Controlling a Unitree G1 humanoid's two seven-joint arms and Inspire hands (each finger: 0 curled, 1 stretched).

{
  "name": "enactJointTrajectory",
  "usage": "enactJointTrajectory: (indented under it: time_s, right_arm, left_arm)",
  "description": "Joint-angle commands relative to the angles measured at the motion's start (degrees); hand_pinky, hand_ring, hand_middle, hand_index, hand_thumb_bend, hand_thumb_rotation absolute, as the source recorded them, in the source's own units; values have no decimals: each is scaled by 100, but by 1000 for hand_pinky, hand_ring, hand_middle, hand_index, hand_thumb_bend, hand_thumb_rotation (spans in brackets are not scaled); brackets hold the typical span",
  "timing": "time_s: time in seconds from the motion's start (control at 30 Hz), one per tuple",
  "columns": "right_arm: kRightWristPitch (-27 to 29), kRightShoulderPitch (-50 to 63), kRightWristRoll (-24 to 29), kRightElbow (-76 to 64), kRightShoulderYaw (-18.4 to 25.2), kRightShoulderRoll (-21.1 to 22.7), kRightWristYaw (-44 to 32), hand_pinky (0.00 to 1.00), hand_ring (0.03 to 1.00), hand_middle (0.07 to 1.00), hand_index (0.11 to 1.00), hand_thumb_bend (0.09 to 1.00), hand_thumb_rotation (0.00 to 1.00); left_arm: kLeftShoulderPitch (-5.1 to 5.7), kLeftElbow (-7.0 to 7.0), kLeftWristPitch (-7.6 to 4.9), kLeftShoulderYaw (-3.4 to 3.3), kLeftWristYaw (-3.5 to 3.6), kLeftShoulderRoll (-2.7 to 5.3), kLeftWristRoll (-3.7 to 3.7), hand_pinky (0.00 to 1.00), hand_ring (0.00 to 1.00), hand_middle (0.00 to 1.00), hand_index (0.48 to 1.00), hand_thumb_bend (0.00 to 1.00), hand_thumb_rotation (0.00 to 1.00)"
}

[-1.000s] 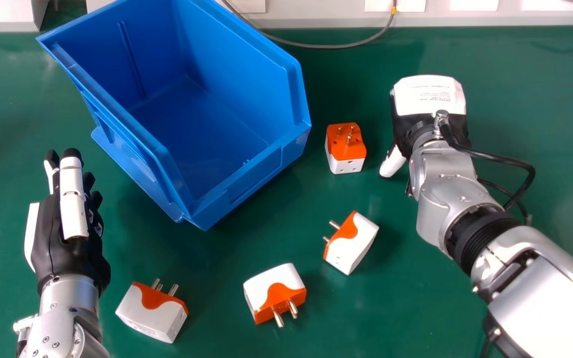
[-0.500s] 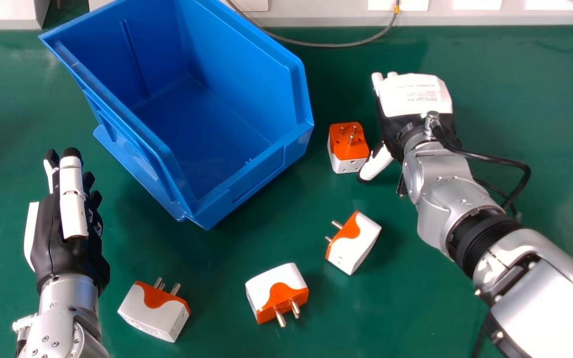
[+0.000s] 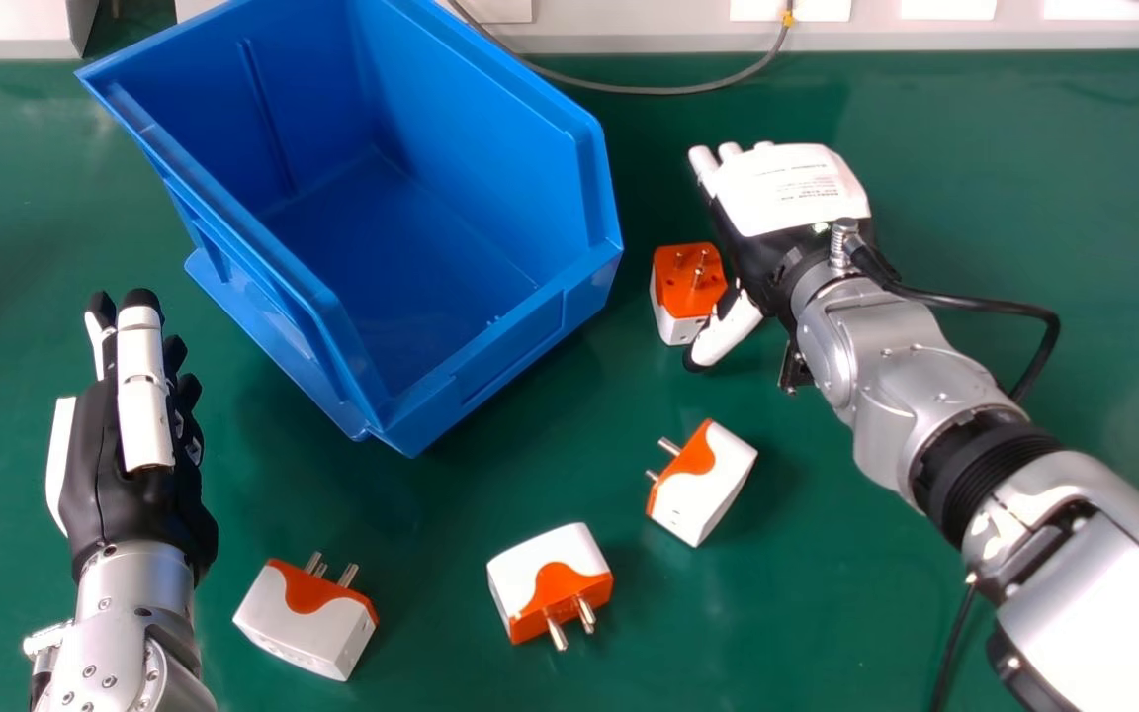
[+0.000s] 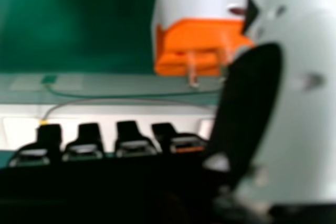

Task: Pick all objects and put in blue box

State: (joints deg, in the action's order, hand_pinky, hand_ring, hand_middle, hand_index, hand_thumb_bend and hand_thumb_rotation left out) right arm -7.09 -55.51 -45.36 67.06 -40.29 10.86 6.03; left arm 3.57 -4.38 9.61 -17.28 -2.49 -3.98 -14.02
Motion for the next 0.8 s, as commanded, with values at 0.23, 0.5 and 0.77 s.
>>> enactJointTrajectory:
  time_s: [0.23, 0.5, 0.77]
  right_arm:
    - [360, -158, -221, -43, -121, 218, -172, 997, 1000, 1000, 1000, 726, 344]
    - [495, -194, -377, 17, -193, 241, -342, 981, 1000, 1000, 1000, 697, 350]
    - [535, -242, -360, 97, -215, 262, -456, 973, 989, 1000, 990, 655, 350]
  left_arm:
    - [84, -380, 99, 11, -46, -4, 51, 1000, 989, 992, 999, 273, 976]
    - [151, -512, 174, 0, -34, 4, 56, 1000, 986, 989, 997, 268, 978]
    - [184, -625, 247, -1, -45, 40, 28, 1000, 986, 991, 997, 271, 979]
